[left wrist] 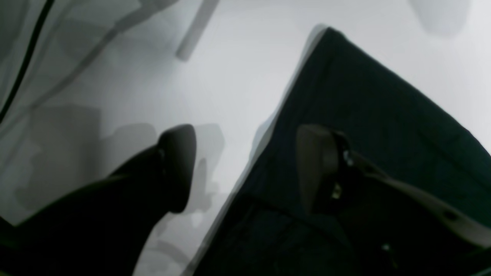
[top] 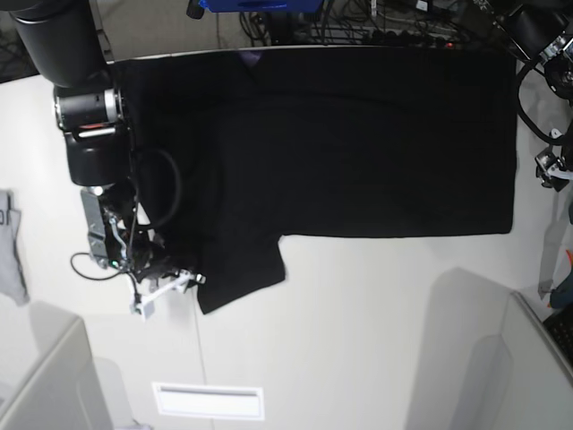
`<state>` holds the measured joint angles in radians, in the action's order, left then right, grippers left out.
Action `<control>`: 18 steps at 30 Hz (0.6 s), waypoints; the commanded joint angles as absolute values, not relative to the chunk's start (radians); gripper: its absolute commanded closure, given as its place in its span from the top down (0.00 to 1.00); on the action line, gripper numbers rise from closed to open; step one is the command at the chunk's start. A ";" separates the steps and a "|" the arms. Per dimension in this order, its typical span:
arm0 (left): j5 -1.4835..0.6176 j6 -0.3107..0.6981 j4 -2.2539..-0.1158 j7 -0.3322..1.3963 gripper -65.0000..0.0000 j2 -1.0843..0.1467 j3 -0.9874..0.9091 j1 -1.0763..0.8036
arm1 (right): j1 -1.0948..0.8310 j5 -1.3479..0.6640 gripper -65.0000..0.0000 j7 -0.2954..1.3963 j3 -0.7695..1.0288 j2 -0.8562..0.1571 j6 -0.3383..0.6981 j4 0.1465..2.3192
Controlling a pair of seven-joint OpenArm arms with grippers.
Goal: Fold the T-shirt properly
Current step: 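Grasp the shirt's hem corner with the right gripper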
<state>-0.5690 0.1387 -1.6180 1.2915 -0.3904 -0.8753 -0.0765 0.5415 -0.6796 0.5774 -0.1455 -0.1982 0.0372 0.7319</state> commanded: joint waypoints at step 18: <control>-0.575 0.142 -1.632 1.277 0.60 -0.415 -0.880 -0.079 | 0.498 -0.661 0.47 0.601 -0.225 -0.217 0.018 0.834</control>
